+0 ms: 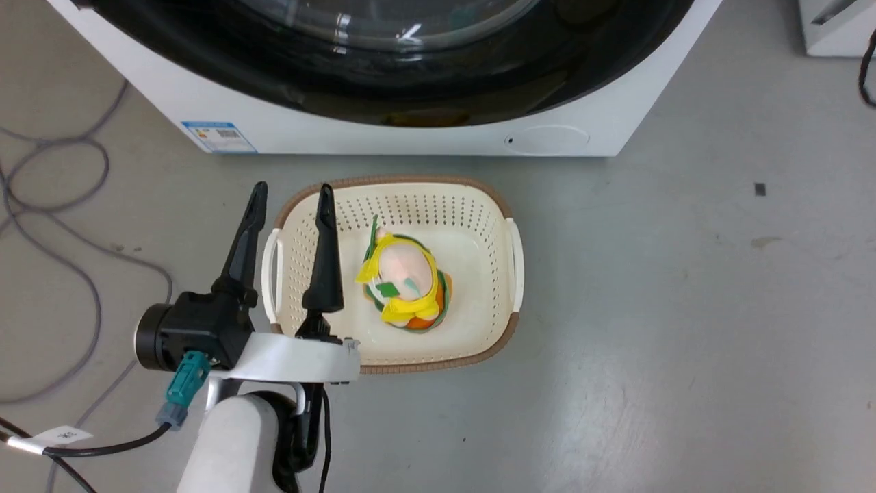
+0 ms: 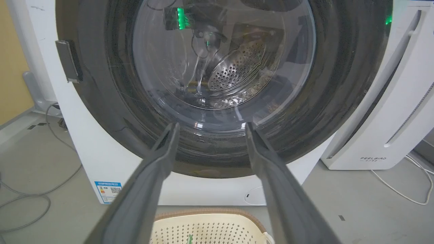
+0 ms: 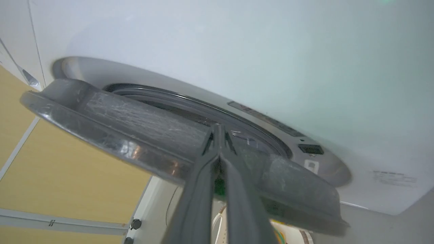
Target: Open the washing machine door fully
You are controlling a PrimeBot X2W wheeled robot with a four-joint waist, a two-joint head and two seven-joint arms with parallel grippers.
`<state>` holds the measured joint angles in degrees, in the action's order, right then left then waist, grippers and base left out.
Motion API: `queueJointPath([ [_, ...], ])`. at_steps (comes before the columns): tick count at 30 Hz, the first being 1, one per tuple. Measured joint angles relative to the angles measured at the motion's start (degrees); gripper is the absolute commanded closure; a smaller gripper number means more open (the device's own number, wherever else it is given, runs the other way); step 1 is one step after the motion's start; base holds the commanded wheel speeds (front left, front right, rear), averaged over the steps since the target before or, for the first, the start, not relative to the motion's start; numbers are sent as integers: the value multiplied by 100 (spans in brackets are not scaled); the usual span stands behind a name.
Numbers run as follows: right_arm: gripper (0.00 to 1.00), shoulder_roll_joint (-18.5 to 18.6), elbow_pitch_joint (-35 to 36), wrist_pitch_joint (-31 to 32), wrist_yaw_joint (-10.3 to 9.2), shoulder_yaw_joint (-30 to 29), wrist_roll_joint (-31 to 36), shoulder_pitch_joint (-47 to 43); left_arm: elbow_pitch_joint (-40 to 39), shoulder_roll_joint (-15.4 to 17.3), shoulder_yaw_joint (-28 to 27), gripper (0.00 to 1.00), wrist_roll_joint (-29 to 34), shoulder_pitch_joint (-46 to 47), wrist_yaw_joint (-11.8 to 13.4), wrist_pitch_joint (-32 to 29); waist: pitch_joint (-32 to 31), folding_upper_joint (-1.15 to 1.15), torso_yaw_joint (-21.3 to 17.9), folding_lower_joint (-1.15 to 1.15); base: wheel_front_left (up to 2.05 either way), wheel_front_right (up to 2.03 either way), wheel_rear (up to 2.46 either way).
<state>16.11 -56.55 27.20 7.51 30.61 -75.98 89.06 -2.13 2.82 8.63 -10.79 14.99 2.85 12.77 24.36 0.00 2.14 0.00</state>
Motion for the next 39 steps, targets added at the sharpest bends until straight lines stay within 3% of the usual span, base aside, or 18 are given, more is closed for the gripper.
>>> queueJointPath([
  [12,100,147,-319,1607,-8,485,-1014,517,46,-1,177,0,-147,149,54,143,147,0,50,0,0,0,0],
  [19,100,248,-353,2174,-8,614,-1471,510,156,-1,227,0,-158,160,55,192,-19,0,49,0,0,0,0],
  [39,100,493,1070,2699,-3,648,-2067,-1948,791,-1,194,0,40,-759,-102,193,-1346,0,205,-1,0,0,0],
])
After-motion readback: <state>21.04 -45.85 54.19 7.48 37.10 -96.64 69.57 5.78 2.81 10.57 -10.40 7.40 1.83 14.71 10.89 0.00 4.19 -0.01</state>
